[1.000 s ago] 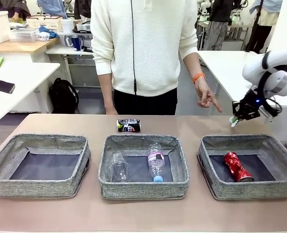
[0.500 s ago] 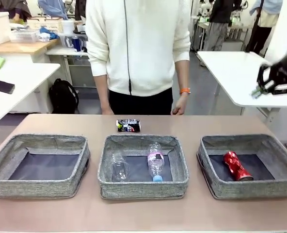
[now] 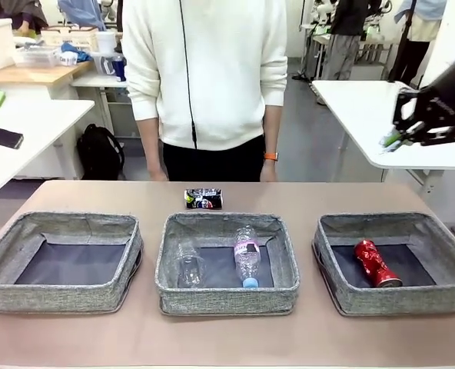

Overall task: Sort the waste into the appropriate baskets.
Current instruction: Pick up the waste item pointed out by the person.

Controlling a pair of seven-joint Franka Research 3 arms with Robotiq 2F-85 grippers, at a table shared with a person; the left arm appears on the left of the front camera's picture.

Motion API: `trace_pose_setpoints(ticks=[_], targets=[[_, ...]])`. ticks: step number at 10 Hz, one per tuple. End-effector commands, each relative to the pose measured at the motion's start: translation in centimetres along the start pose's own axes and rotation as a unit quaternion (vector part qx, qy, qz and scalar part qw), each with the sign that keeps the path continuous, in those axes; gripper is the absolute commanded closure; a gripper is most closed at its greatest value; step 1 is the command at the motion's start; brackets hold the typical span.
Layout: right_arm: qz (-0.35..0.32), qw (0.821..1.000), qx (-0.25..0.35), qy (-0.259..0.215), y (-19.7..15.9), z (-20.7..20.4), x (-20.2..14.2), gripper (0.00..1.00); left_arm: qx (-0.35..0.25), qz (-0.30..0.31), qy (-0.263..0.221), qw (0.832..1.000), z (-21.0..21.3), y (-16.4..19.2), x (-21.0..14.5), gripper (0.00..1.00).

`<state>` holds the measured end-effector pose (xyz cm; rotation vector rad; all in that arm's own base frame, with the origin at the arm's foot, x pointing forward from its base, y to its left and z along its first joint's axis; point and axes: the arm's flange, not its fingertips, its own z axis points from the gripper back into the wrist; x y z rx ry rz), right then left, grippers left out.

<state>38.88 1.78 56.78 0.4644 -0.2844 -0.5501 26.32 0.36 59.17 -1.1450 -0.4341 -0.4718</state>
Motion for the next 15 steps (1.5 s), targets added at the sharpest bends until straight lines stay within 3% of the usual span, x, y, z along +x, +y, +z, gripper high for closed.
trace_pose_setpoints(ticks=[1, 2, 3, 6, 7, 8, 9, 11, 14, 15], targets=[[0.020, 1.000, 0.001, -0.004, 1.3, 0.3, -1.4, 0.91, -0.008, -0.011, -0.004, 1.000, -0.1, 0.0, 0.0, 0.00], [-0.001, 1.000, 0.009, 0.016, 3.4, 1.1, -3.0, 0.91, -0.008, -0.011, -0.004, 1.000, -0.1, 0.0, 0.0, 0.00], [0.009, 0.999, -0.021, 0.036, 8.0, 4.3, -6.2, 0.91, -0.008, -0.011, -0.004, 1.000, -0.1, 0.0, 0.0, 0.00], [0.092, 0.985, -0.146, 0.015, 19.3, 9.8, -15.6, 0.91, -0.008, -0.011, -0.004, 1.000, -0.1, 0.0, 0.0, 0.00], [0.121, 0.977, -0.176, 0.007, 22.8, 10.0, -19.2, 0.91, -0.008, -0.011, -0.004, 1.000, -0.1, 0.0, 0.0, 0.00], [0.157, 0.967, -0.199, 0.035, 26.3, 9.9, -23.0, 0.91, -0.008, -0.011, -0.004, 1.000, -0.1, 0.0, 0.0, 0.00], [0.151, 0.967, -0.200, 0.037, 29.1, 9.2, -25.5, 0.91, -0.008, -0.011, -0.004, 1.000, -0.1, 0.0, 0.0, 0.00], [0.130, 0.972, -0.195, 0.002, 32.9, 7.0, -28.4, 0.91, -0.008, -0.011, -0.004, 1.000, -0.1, 0.0, 0.0, 0.00], [0.110, 0.977, -0.175, -0.050, 34.7, 5.1, -28.5, 0.91, -0.008, -0.011, -0.004, 1.000, -0.1, 0.0, 0.0, 0.00], [0.135, 0.975, -0.178, -0.001, 32.5, 5.4, -29.2, 0.91, -0.008, -0.011, -0.004, 1.000, -0.1, 0.0, 0.0, 0.00]])
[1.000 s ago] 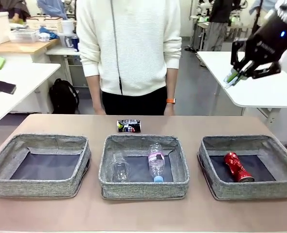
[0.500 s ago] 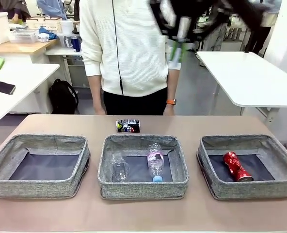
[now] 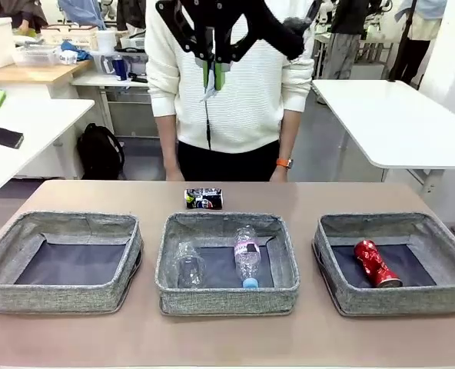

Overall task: Sort the waste into the appropriate baskets.
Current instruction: Pick up the waste item pointed out by the person.

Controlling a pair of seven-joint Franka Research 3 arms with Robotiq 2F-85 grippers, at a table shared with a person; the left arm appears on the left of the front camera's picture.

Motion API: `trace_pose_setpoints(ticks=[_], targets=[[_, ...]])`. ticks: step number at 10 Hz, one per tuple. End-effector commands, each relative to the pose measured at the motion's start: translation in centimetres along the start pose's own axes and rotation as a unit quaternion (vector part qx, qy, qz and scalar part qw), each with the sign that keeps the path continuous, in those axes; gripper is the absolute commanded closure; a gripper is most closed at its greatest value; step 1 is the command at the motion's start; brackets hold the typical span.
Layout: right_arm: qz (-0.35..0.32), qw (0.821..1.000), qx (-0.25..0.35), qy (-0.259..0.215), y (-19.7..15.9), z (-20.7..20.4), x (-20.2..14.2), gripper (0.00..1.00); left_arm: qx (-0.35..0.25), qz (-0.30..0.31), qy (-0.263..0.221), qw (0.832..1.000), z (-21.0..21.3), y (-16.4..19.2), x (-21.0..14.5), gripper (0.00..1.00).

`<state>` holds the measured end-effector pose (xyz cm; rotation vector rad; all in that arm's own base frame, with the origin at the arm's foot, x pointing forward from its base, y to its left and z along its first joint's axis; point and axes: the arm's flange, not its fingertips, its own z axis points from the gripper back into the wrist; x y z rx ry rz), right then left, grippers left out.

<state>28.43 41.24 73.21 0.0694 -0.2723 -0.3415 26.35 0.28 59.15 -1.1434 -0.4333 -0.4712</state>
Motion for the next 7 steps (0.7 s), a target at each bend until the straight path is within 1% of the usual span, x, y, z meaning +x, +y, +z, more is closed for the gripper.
trace_pose_setpoints(ticks=[1, 2, 3, 4, 5, 6, 7], targets=[[0.008, 1.000, 0.001, 0.017, -0.9, 0.7, -1.0, 0.91, -0.009, -0.012, -0.005, 1.000, -0.1, 0.0, 0.0, 0.00], [0.008, 1.000, 0.001, 0.017, -0.9, 0.7, -1.0, 0.91, -0.009, -0.012, -0.005, 1.000, -0.1, 0.0, 0.0, 0.00], [0.006, 1.000, 0.000, 0.006, -0.1, 0.1, -0.3, 0.91, -0.009, -0.012, -0.005, 1.000, -0.1, 0.0, 0.0, 0.00], [-0.015, 1.000, 0.020, -0.005, -1.2, 2.1, -0.1, 0.91, -0.009, -0.012, -0.005, 1.000, -0.1, 0.0, 0.0, 0.00], [0.003, 0.999, 0.043, -0.012, -2.1, 5.4, -0.5, 0.91, -0.009, -0.012, -0.005, 1.000, -0.1, 0.0, 0.0, 0.00], [0.013, 0.999, 0.043, -0.013, -2.2, 7.2, -0.7, 0.91, -0.009, -0.012, -0.005, 1.000, -0.1, 0.0, 0.0, 0.00], [0.018, 0.999, 0.043, -0.026, -2.2, 8.1, -0.7, 0.91, -0.009, -0.012, -0.005, 1.000, -0.1, 0.0, 0.0, 0.00]])
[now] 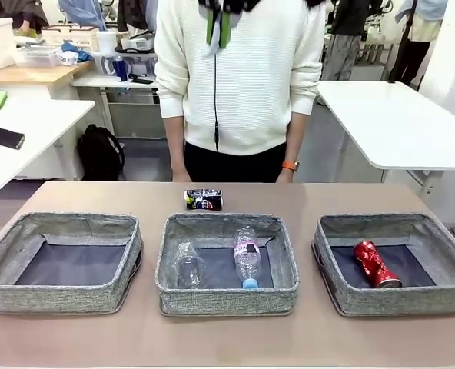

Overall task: Sort the waste into the appropriate baskets.
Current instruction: Pick up the waste item pointed out by the person.

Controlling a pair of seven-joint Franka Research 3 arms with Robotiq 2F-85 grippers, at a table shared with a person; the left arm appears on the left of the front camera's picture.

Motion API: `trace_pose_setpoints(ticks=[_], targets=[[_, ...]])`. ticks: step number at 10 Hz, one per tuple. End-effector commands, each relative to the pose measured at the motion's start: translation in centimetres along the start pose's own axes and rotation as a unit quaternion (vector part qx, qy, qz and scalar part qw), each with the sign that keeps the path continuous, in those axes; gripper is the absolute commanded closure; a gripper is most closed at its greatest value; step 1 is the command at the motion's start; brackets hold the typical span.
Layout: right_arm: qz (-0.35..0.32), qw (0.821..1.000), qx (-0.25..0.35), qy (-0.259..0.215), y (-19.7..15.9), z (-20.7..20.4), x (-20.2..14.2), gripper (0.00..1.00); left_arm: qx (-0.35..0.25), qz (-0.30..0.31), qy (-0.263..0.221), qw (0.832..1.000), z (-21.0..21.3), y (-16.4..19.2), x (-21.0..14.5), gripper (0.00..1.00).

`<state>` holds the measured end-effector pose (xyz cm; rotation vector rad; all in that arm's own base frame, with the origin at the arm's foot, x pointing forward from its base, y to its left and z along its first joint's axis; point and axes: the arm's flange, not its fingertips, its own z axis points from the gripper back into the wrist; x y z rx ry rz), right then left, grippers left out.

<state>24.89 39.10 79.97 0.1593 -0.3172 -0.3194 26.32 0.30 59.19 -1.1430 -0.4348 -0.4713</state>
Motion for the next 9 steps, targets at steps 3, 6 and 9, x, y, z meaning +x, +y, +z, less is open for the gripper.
trace_pose_setpoints(ticks=[3, 6, 9], targets=[[0.000, 1.000, 0.000, 0.000, 0.00, 0.00, 0.00, 0.91, -0.009, -0.011, -0.004, 1.000, -0.09, -0.01, 0.00, 0.00], [0.000, 1.000, 0.000, 0.000, 0.00, 0.00, 0.00, 0.91, -0.009, -0.011, -0.004, 1.000, -0.09, -0.01, 0.00, 0.00], [0.000, 1.000, 0.000, 0.000, 0.00, 0.00, 0.00, 0.91, -0.009, -0.011, -0.004, 1.000, -0.09, -0.01, 0.00, 0.00]])
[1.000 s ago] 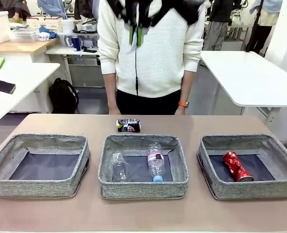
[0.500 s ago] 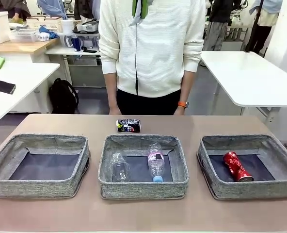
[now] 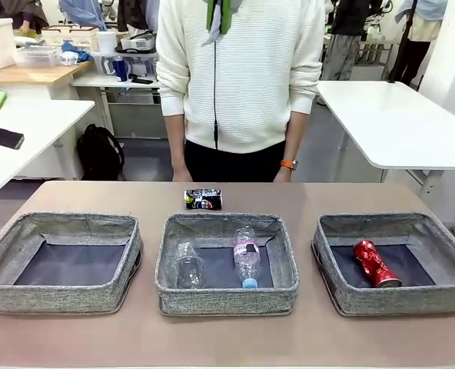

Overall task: Sort the waste into the appropriate baskets.
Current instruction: Pick up the waste item pointed out by the person, then place the picked waste into the Fabric basket indicated by the person.

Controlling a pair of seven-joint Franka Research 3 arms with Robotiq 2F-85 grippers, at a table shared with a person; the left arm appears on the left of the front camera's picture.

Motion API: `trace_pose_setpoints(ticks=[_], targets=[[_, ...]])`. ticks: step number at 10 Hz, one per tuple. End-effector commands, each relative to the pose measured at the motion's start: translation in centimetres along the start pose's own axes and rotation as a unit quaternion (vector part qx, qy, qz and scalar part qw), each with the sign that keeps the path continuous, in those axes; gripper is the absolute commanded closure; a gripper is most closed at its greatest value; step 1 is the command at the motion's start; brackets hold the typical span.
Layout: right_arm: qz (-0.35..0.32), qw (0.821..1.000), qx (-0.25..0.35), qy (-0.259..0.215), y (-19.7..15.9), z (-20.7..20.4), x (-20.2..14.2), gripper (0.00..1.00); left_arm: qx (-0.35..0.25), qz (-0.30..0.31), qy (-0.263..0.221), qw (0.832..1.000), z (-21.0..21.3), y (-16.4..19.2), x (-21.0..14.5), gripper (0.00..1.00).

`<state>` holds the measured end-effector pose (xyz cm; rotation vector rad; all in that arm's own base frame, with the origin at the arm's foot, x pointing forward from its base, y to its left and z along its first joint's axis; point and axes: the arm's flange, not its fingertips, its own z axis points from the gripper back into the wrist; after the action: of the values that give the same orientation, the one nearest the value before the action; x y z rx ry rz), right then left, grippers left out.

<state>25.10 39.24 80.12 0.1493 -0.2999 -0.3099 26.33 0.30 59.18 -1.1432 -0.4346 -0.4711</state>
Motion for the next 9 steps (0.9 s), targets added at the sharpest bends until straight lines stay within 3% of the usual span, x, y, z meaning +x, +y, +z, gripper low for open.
trace_pose_setpoints(ticks=[1, 9], targets=[[-0.005, 1.000, 0.006, -0.008, -0.22, -0.07, -0.18, 0.91, -0.009, -0.011, -0.004, 1.000, -0.08, -0.02, 0.00, 0.00], [-0.005, 1.000, 0.006, -0.008, -0.22, -0.07, -0.18, 0.91, -0.009, -0.011, -0.004, 1.000, -0.08, -0.02, 0.00, 0.00]])
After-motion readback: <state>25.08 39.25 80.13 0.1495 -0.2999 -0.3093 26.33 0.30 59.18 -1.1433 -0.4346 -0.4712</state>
